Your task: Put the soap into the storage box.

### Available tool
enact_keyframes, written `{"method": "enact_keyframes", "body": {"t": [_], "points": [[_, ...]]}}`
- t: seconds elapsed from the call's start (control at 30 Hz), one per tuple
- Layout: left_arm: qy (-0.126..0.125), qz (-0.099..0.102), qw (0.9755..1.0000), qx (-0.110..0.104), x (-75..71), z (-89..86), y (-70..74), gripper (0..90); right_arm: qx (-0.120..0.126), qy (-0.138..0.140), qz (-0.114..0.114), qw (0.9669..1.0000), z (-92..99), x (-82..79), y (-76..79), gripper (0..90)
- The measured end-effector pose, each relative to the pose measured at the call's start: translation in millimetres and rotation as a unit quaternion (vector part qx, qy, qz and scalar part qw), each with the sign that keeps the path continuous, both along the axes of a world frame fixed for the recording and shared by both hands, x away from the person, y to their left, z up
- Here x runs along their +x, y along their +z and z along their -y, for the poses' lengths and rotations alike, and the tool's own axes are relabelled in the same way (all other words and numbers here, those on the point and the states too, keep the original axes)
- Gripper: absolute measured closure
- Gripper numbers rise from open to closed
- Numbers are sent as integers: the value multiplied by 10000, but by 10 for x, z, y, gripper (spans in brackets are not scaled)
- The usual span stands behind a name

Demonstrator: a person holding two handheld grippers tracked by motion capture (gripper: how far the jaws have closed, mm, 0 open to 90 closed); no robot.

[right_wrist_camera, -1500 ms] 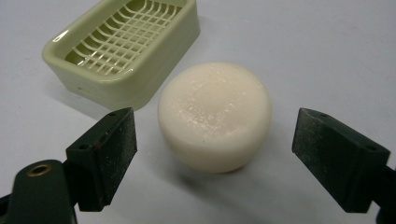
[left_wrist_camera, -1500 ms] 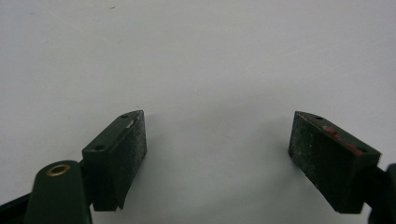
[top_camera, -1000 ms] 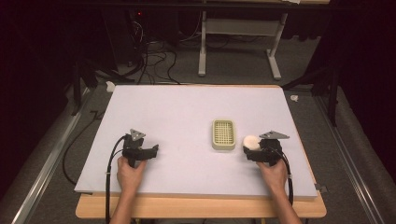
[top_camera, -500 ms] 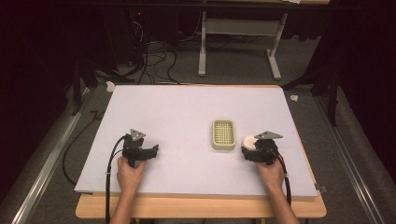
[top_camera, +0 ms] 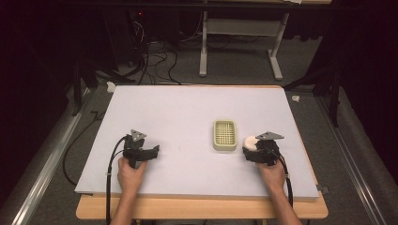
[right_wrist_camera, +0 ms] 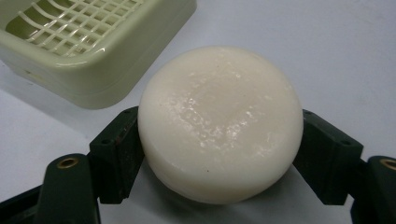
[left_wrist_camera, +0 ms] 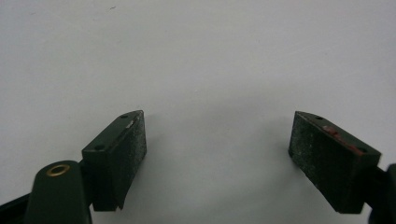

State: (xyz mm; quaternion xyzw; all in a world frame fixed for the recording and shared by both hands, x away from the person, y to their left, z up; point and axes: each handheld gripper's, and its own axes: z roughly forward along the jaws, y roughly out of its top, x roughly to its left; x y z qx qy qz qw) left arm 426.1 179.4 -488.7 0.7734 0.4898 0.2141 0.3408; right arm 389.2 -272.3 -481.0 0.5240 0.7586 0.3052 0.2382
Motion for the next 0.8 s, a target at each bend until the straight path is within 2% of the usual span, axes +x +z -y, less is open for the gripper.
{"method": "enact_keyframes", "body": {"t": [0.43,0.8], "points": [[-5,-6,10000,-1,0,-1,1,195,49,-22,7,10000,8,-23,19,246],[-5,-6,10000,1,-1,-1,1,195,137,45,190,9997,18,-92,87,246]]}}
